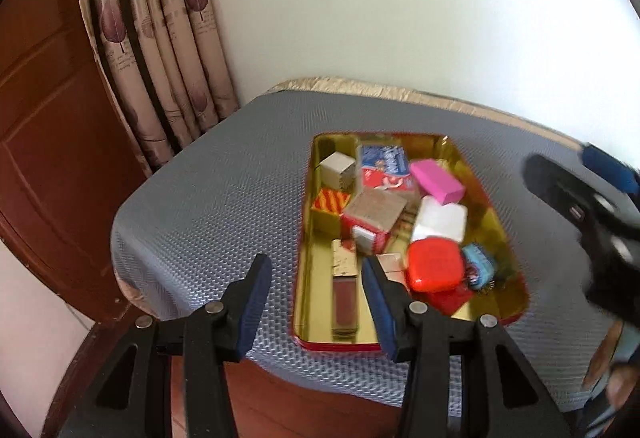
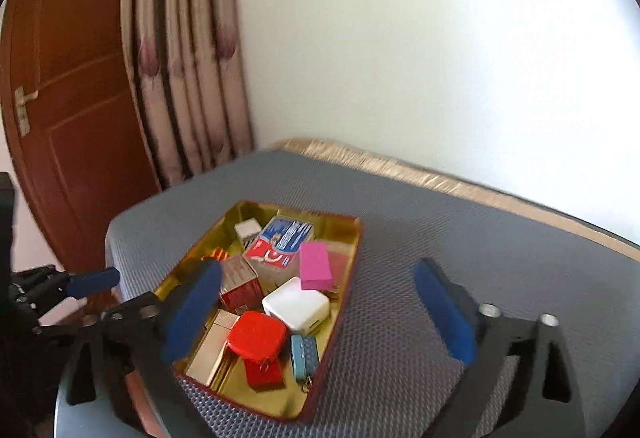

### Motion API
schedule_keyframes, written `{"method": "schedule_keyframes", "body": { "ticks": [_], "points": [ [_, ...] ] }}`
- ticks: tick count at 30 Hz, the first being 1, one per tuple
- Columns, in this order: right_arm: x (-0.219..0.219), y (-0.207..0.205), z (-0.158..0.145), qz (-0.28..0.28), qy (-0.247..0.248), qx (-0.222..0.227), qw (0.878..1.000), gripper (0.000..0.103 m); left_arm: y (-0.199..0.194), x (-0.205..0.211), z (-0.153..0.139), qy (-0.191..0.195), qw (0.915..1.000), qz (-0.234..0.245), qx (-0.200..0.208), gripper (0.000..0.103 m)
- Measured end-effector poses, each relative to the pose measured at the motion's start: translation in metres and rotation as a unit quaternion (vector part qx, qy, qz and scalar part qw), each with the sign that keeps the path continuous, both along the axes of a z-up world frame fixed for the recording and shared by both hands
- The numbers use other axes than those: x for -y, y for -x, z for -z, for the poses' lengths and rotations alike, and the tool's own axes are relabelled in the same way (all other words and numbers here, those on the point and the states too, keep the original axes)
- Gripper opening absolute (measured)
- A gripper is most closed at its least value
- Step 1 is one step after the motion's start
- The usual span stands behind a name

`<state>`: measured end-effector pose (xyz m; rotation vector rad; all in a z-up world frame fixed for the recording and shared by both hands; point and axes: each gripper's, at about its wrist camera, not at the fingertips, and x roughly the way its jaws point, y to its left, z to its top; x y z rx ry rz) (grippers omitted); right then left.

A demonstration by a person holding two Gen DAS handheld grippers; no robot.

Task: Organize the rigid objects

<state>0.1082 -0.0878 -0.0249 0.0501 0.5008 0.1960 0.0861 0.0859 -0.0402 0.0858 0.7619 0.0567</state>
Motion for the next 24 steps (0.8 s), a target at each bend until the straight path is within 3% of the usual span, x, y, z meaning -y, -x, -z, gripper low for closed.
{"method": "schedule_keyframes", "body": {
  "ticks": [5, 7, 11, 16, 24],
  "points": [
    [-0.001, 0.045, -0.014, 0.05, 0.031, 0.058, 0.997, 0.102, 0.019, 0.0, -0.017, 0.028, 0.9991, -0.011, 0.029, 0.048],
    [-0.005, 0.054, -0.014, 0.056, 0.051, 0.056, 0.996, 0.102, 0.027, 0.004, -0.022, 0.035, 0.9988, -0.011, 0.033, 0.048],
    [-0.007, 0.071, -0.014, 0.049, 0.055, 0.05, 0.996, 0.102, 0.05, 0.016, -0.027, 0.012, 0.9992, 0.003, 0.037, 0.048],
    [-0.008, 0.091, -0.012, 0.059, 0.059, 0.052, 0.995, 0.102, 0.075, 0.007, -0.036, 0.02, 0.9987, -0.002, 0.046, 0.048],
    [-0.015, 0.109, -0.008, 0.083, 0.046, 0.048, 0.994, 0.102, 0.081, -0.014, -0.027, 0.035, 0.9983, -0.03, 0.036, 0.052]
  ]
}}
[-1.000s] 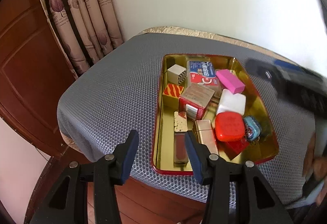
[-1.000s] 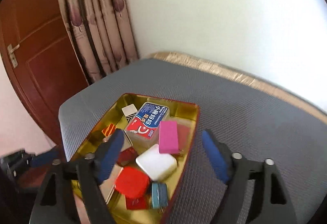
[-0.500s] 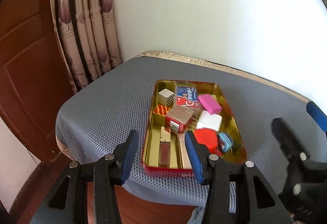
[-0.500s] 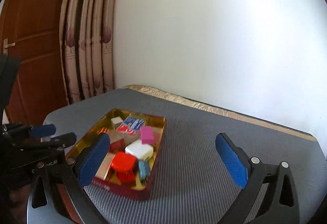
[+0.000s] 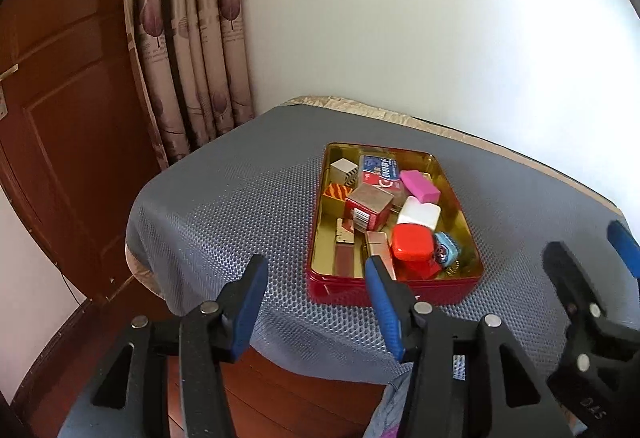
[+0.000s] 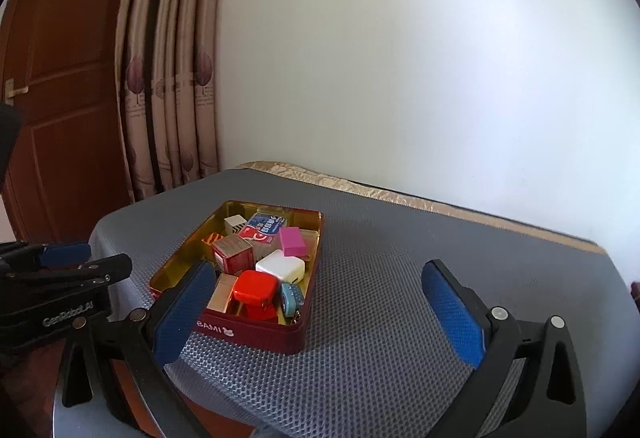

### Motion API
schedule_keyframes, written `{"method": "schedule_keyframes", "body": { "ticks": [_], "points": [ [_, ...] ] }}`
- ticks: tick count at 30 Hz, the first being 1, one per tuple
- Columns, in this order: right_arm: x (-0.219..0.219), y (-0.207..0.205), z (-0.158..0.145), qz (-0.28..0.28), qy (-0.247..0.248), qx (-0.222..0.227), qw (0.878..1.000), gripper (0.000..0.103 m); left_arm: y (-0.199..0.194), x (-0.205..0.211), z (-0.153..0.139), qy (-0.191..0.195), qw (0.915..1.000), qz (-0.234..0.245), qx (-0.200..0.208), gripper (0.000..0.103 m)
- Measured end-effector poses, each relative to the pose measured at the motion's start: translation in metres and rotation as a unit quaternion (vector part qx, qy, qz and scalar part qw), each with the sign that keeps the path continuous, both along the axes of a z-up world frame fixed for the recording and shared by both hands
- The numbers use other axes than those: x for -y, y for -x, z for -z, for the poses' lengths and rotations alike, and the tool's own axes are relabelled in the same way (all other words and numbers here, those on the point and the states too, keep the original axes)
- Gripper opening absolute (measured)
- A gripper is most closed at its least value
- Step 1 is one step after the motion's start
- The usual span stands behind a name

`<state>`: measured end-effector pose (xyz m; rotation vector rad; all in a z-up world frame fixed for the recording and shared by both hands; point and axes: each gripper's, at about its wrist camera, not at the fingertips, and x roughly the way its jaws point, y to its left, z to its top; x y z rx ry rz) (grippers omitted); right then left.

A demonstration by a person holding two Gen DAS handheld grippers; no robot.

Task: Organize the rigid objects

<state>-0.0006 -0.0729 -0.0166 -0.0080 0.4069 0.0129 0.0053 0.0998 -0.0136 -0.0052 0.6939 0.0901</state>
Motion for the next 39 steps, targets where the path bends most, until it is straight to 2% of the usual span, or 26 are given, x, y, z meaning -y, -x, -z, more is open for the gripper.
{"method": "schedule_keyframes", "body": {
  "ticks": [4, 18, 27, 39],
  "points": [
    [0.0, 0.005, 0.004, 0.027, -0.001, -0.004, 1.0, 0.102, -0.001, 0.002, 0.002, -0.003, 1.0, 0.005, 0.0, 0.052],
    [0.001, 0.012, 0.001, 0.018, -0.008, -0.003, 1.0, 0.102, 0.012, 0.016, -0.009, -0.024, 0.9983, 0.039, 0.036, 0.052],
    [0.0, 0.011, 0.003, 0.011, -0.012, -0.013, 1.0, 0.102, 0.007, -0.002, -0.009, 0.032, 0.9988, 0.033, 0.017, 0.054],
    [-0.003, 0.012, 0.005, -0.006, -0.015, -0.018, 1.0, 0.102, 0.009, 0.007, -0.007, 0.011, 0.9989, 0.043, 0.017, 0.054]
  ]
}}
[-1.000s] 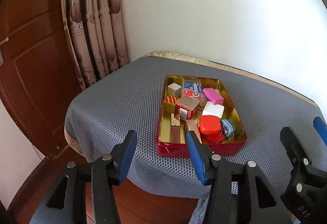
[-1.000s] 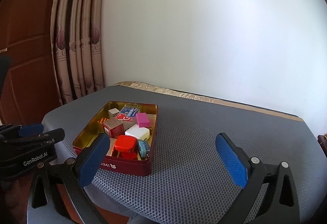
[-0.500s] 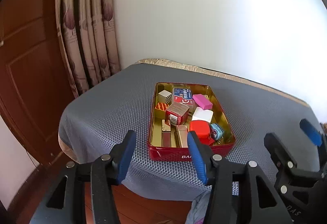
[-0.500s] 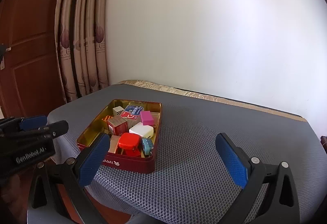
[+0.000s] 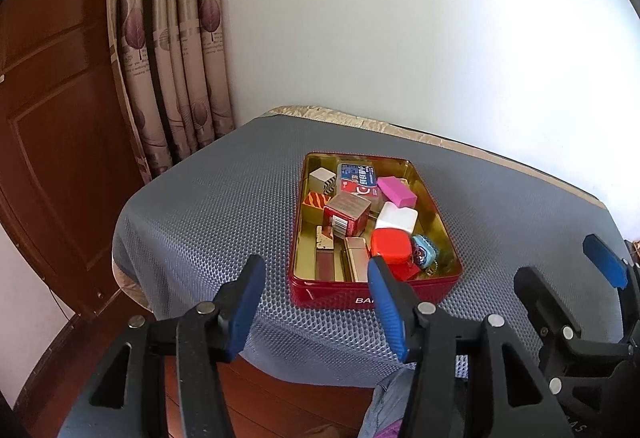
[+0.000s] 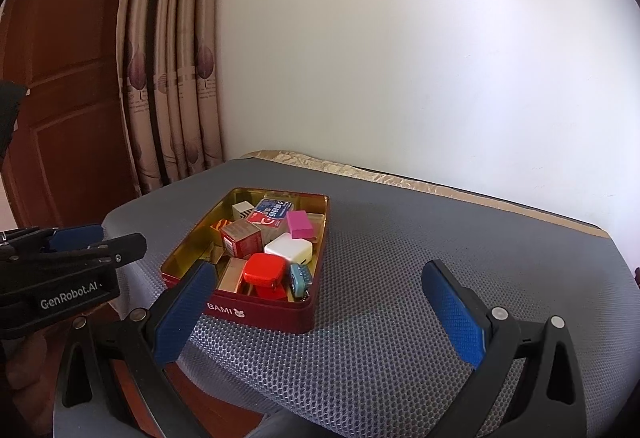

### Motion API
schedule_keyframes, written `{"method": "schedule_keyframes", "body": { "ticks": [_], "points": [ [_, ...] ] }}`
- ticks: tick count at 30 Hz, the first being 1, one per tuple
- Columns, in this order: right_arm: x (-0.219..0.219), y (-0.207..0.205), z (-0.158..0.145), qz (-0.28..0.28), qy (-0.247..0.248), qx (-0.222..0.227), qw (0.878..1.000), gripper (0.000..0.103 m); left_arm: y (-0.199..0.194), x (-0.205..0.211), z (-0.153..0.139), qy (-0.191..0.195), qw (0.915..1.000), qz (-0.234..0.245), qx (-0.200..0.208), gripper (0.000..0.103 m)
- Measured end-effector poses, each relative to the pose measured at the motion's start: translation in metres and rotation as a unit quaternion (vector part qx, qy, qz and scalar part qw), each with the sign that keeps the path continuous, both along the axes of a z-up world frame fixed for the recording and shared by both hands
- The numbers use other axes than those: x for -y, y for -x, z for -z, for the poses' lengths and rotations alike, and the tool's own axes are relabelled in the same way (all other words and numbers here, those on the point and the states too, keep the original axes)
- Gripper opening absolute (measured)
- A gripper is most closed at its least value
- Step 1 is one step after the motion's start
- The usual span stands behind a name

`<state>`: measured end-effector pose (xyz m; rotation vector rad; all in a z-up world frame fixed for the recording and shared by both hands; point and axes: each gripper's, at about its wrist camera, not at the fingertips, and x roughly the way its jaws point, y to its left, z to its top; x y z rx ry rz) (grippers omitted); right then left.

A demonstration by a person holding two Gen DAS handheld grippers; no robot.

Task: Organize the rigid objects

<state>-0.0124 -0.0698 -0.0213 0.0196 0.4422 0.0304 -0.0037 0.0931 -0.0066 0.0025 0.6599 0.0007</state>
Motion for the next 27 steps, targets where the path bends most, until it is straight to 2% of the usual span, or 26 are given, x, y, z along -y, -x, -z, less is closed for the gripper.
{"method": "schedule_keyframes", "body": {
  "ticks": [13, 27],
  "points": [
    [-0.005, 0.0, 0.003, -0.008, 0.015, -0.001, 1.0, 0.102, -0.003, -0.001, 0.002, 0.003, 1.0, -0.002, -0.009, 0.055],
    [-0.008, -0.002, 0.008, -0.014, 0.018, -0.012, 1.0, 0.102, -0.009, -0.006, 0.01, 0.017, 0.9992, -0.007, -0.036, 0.055]
  ]
}}
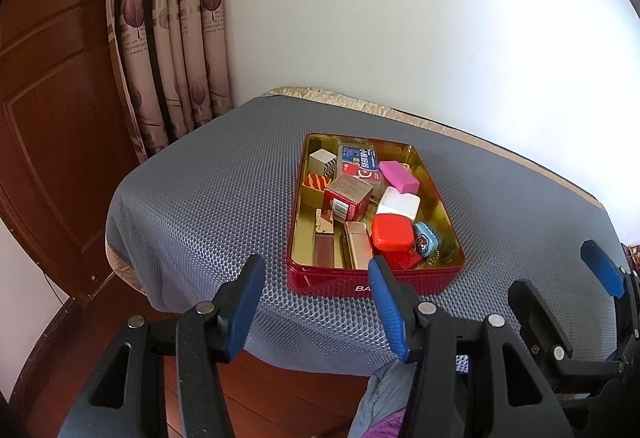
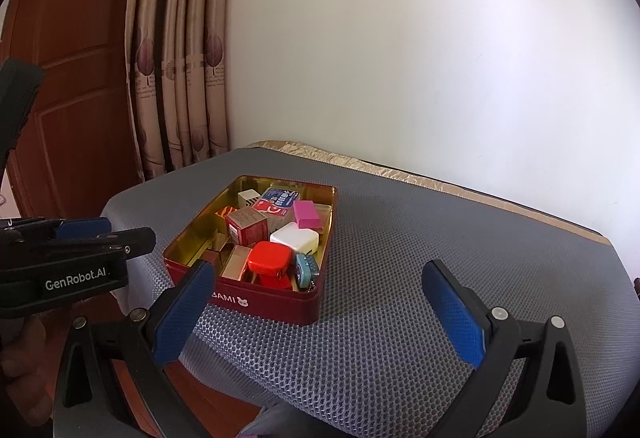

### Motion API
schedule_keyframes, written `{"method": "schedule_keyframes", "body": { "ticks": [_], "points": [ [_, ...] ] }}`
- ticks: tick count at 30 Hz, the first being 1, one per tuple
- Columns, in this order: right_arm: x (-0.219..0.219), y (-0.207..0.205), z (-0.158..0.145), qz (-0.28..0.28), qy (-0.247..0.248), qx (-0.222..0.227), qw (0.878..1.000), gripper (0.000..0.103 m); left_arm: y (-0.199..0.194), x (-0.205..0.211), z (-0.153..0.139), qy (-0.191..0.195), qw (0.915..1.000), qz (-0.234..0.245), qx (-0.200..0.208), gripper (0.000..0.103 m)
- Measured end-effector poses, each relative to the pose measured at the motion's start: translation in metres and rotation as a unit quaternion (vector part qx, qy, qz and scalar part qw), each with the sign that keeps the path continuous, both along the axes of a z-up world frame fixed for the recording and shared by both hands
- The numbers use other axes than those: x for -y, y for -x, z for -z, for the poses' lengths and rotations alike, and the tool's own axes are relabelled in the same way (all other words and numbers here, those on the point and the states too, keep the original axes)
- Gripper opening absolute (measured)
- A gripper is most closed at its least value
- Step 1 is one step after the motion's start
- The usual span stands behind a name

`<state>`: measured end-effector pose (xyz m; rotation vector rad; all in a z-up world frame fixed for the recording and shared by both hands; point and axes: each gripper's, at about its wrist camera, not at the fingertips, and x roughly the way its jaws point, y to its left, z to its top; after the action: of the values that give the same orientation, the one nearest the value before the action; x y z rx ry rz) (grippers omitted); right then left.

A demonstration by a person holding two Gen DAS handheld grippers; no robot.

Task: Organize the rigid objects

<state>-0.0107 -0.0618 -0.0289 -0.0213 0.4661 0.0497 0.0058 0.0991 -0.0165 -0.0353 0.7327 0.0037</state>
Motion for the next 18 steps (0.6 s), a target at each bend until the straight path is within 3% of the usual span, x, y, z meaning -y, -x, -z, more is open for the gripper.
{"method": "schedule_keyframes", "body": {
  "ticks": [18],
  "points": [
    [-0.0012, -0.0023, 0.0034, -0.004, -0.004, -0.007, 1.0, 0.102, -0.0017, 0.0026, 0.0043, -0.012, 0.9998, -0.002, -0.013, 0.055]
  ]
}}
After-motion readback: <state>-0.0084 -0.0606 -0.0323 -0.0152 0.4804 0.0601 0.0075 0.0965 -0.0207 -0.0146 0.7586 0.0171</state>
